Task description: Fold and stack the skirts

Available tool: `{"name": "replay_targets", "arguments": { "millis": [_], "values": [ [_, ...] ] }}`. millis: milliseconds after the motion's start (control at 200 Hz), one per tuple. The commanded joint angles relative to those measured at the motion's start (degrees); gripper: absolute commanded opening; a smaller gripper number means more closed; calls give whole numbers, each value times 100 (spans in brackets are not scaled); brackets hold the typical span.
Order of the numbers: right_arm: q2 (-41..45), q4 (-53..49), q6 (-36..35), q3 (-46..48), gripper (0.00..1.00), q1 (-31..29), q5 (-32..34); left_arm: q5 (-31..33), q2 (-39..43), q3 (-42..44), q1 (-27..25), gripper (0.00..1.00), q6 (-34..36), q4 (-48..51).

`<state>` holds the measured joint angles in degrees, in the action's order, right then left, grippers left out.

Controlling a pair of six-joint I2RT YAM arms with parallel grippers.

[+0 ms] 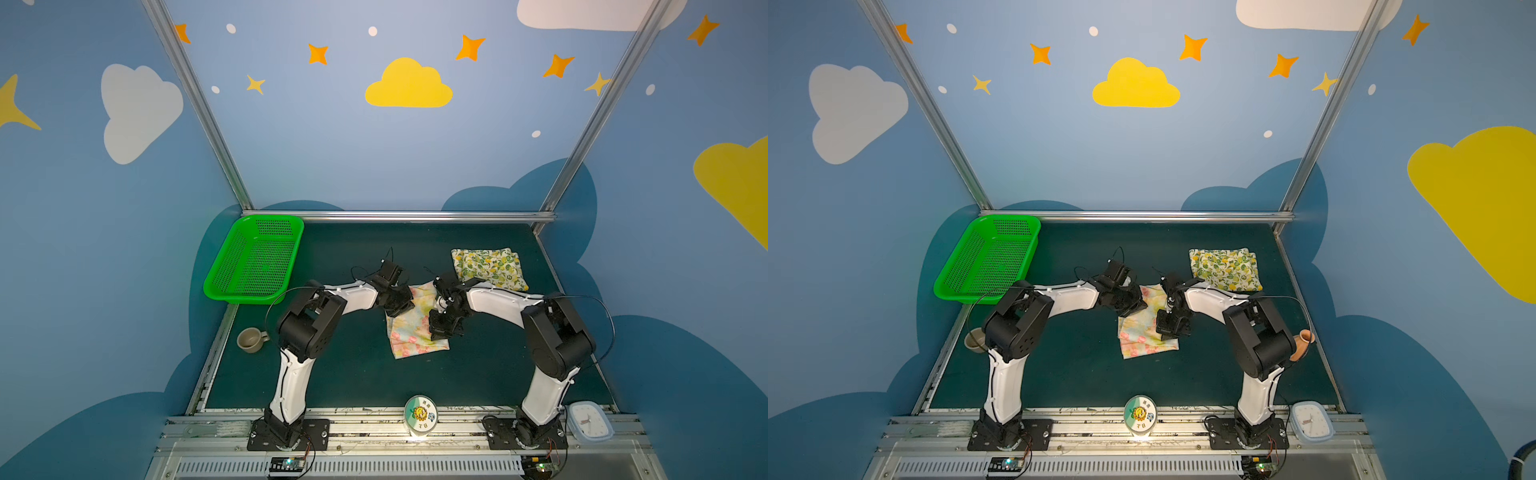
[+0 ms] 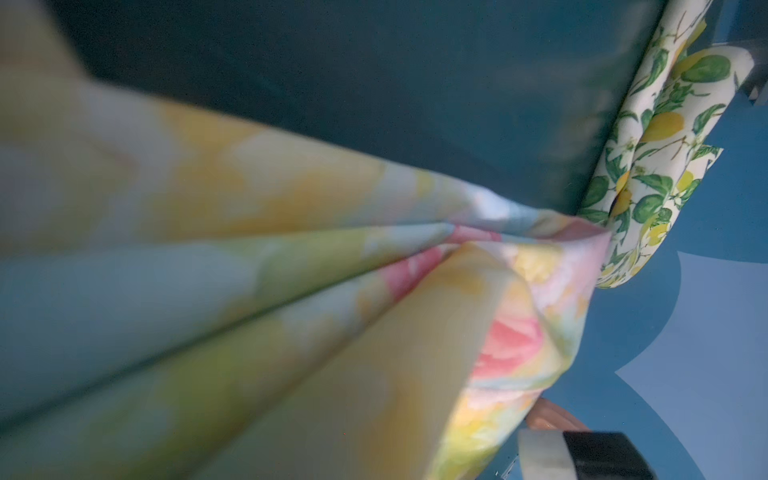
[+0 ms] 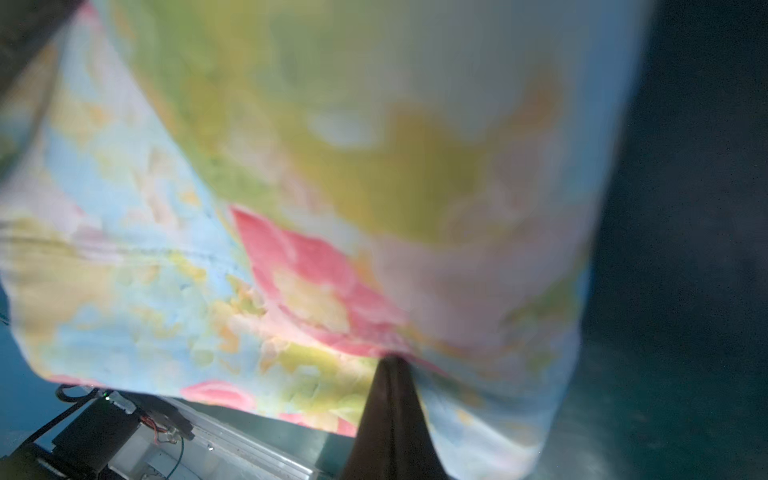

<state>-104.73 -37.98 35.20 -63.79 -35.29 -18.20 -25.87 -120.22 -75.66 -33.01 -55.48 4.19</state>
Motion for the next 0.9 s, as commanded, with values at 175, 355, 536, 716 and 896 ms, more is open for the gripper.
{"name": "replay_targets", "arguments": {
  "millis": [175,355,536,716,896],
  "values": [
    [-169,776,1011,-122,0,-989,229,-86,-122,-607,458,4,798,548],
    [400,578,769,-601,0,-823,2,-284,678,-357,490,4,763,460],
    [593,-137,-44,-1246,0,20,-543,-91,1519,589,353,4,221,349],
    [14,-271,-681,-1780,0,652,-354,241,1930,1558,41,4,-209,94],
    [-827,-247,-765,-2210,0,981,-395,355,1761,1891,-227,4,-468,27]
  ]
}}
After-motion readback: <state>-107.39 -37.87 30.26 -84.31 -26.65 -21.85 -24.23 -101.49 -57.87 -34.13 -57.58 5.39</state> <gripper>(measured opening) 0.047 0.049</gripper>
